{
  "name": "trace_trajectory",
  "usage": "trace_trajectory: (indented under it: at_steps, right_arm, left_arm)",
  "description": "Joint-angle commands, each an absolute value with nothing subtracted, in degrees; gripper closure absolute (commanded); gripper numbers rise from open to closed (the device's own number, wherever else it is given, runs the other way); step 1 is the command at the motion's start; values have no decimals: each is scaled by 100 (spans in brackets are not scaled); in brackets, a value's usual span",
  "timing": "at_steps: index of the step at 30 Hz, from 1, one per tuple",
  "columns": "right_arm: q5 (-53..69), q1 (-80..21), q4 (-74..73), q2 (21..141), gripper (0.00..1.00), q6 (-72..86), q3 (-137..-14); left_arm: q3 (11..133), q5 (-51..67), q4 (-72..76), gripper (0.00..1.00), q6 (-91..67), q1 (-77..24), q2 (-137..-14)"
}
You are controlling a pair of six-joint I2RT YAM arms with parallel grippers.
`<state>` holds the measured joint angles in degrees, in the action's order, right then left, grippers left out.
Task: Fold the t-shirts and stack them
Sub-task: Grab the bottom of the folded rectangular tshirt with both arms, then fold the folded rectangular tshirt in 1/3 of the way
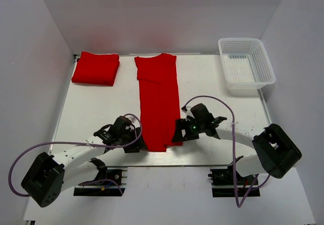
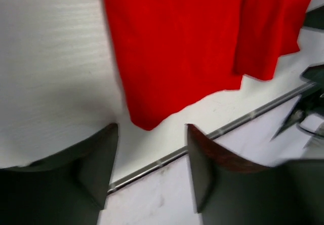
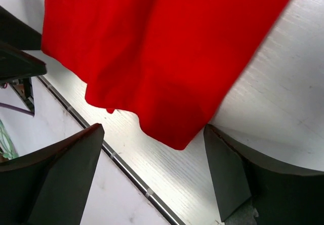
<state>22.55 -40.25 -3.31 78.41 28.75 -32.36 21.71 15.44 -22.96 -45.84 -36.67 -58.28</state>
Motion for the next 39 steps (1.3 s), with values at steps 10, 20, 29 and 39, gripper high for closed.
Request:
trace_trajectory:
  at_steps: [10,20,29,39]
  right_arm:
    - [1671,-4052,-458,8182,79,3181,-3032]
    - [1784,-4061,-554,8131,100,2971,-2927]
    - [2153,-4087,-949,7260,100,2822,-3171]
    - [1389,-3894,-1151,7926,100,2522,-4454]
  left_arm:
    - [1934,765,-2276,65,-4781,-3806,-6275]
    - [1750,765,-2092,100,-4896,-3858,-5907]
    - [2371,888,-2391,100,-4667,-3858,-4922]
    - [3655,-261,-2284,100,-4377,-3718,-6133]
